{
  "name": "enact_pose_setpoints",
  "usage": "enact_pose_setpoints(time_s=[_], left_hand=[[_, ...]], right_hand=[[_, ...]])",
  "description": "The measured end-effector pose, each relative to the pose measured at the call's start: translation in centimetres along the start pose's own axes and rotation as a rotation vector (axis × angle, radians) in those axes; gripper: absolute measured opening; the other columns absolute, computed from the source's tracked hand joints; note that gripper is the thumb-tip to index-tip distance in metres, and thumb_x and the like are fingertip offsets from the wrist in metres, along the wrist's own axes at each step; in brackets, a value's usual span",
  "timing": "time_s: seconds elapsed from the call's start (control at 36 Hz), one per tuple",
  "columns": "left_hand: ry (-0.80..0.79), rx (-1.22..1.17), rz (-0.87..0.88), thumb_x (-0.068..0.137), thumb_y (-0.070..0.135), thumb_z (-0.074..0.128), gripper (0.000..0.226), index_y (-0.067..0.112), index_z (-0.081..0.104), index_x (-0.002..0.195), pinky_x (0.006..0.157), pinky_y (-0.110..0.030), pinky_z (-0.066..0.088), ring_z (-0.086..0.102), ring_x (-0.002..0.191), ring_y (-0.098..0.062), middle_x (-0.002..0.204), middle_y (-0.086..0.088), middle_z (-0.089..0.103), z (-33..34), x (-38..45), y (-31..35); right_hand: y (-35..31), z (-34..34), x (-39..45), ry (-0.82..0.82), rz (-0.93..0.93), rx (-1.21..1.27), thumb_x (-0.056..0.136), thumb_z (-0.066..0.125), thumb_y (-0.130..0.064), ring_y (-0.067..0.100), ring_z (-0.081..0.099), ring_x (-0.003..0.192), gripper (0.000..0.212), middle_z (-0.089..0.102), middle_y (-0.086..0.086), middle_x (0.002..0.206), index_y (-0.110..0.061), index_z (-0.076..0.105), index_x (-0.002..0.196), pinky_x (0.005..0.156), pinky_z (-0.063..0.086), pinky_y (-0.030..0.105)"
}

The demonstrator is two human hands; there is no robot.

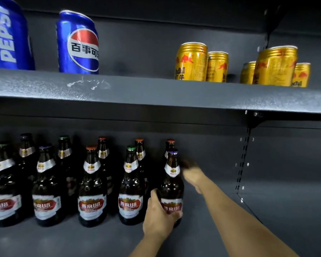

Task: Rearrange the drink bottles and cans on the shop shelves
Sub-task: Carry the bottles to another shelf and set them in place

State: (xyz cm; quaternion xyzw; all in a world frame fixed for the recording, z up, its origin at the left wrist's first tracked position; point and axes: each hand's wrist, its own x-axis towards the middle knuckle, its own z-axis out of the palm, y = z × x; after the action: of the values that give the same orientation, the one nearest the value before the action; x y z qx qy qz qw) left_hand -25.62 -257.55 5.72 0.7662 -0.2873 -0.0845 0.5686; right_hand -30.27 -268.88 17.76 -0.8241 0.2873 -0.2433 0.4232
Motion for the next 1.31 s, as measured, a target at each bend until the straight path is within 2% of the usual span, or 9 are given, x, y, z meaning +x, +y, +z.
enact_pose_setpoints(time_s=[0.14, 0.58, 0.75, 0.81, 0.89, 0.97, 1.06, 1.19, 1.31], left_hand=[[0.005, 0.030, 0.025, 0.060, 0.034, 0.085, 0.090, 0.034, 0.031, 0.132, 0.086, -0.032, 0.050, 0.057, 0.104, -0.008, 0.118, 0.013, 0.053, -0.1, 0.1, 0.1], [-0.037, 0.007, 0.035, 0.061, 0.028, 0.085, 0.087, 0.037, 0.033, 0.131, 0.091, -0.034, 0.050, 0.057, 0.103, -0.005, 0.114, 0.013, 0.055, -0.4, 0.1, 0.0], [-0.045, 0.015, 0.056, 0.064, 0.030, 0.084, 0.097, 0.040, 0.023, 0.139, 0.092, -0.034, 0.052, 0.057, 0.106, -0.002, 0.129, 0.013, 0.046, -0.8, -0.9, 0.2], [0.021, 0.016, 0.099, 0.071, 0.029, 0.080, 0.095, 0.040, 0.018, 0.142, 0.087, -0.025, 0.049, 0.050, 0.106, 0.006, 0.134, 0.016, 0.033, -1.2, -2.2, 0.7], [0.264, 0.064, 0.228, 0.078, 0.030, 0.073, 0.075, 0.035, 0.029, 0.138, 0.076, -0.020, 0.042, 0.045, 0.116, -0.001, 0.128, 0.019, 0.037, -2.2, -4.3, 1.4], [0.460, 0.045, 0.349, 0.077, 0.022, 0.075, 0.066, 0.028, 0.039, 0.133, 0.081, -0.021, 0.042, 0.043, 0.113, -0.002, 0.123, 0.019, 0.040, -4.3, -4.5, 1.8], [0.567, 0.068, 0.348, 0.074, 0.016, 0.078, 0.076, 0.017, 0.038, 0.138, 0.096, -0.035, 0.043, 0.038, 0.124, -0.016, 0.134, 0.000, 0.041, -6.7, -2.8, 1.8], [0.343, 0.130, 0.115, 0.075, 0.032, 0.079, 0.104, 0.021, 0.010, 0.151, 0.101, -0.042, 0.040, 0.024, 0.140, -0.025, 0.152, -0.007, 0.024, -8.8, -0.9, 1.6], [0.187, 0.099, -0.013, 0.075, 0.035, 0.078, 0.111, 0.029, -0.001, 0.151, 0.097, -0.041, 0.046, 0.042, 0.130, -0.024, 0.151, -0.003, 0.028, -9.1, -0.1, 1.1]], right_hand=[[-0.7, 0.5, 1.5, -0.045, 0.040, 0.026, 0.100, 0.047, -0.021, 0.025, 0.059, 0.109, 0.028, 0.064, 0.006, 0.113, -0.003, 0.062, 0.115, 0.097, 0.045, 0.040], [0.9, 1.0, 3.3, -0.038, 0.008, -0.087, 0.097, 0.046, -0.024, 0.030, 0.064, 0.097, 0.024, 0.068, 0.012, 0.104, -0.010, 0.065, 0.099, 0.087, 0.051, 0.044], [1.4, 1.9, -1.4, 0.393, 0.014, 0.125, 0.097, 0.035, -0.052, 0.023, 0.060, 0.087, 0.044, 0.064, 0.003, 0.093, -0.018, 0.061, 0.104, 0.078, 0.047, 0.037], [1.9, 3.0, -3.7, 0.459, -0.062, 0.046, 0.092, 0.029, -0.065, 0.020, 0.060, 0.091, 0.055, 0.064, -0.002, 0.097, -0.020, 0.058, 0.104, 0.077, 0.047, 0.036], [2.9, 4.4, -6.0, 0.440, -0.189, -0.095, 0.079, 0.026, -0.079, 0.011, 0.055, 0.108, 0.071, 0.056, -0.013, 0.117, -0.028, 0.049, 0.124, 0.078, 0.046, 0.033], [3.8, 5.6, -7.3, 0.341, -0.185, -0.205, 0.081, 0.048, -0.068, 0.012, 0.044, 0.126, 0.076, 0.040, -0.012, 0.139, -0.033, 0.025, 0.144, 0.080, 0.043, 0.032], [4.2, 6.3, -8.0, 0.248, -0.124, -0.239, 0.079, 0.063, -0.058, 0.015, 0.042, 0.129, 0.094, 0.032, -0.012, 0.147, -0.036, 0.003, 0.149, 0.082, 0.045, 0.035], [4.0, 6.3, -8.0, 0.220, -0.086, -0.285, 0.081, 0.066, -0.050, 0.020, 0.055, 0.116, 0.095, 0.038, -0.007, 0.144, -0.034, 0.000, 0.148, 0.073, 0.044, 0.032], [3.9, 6.5, -8.1, 0.229, -0.083, -0.260, 0.082, 0.068, -0.043, 0.022, 0.057, 0.114, 0.091, 0.038, -0.007, 0.144, -0.035, 0.004, 0.146, 0.075, 0.044, 0.033]])
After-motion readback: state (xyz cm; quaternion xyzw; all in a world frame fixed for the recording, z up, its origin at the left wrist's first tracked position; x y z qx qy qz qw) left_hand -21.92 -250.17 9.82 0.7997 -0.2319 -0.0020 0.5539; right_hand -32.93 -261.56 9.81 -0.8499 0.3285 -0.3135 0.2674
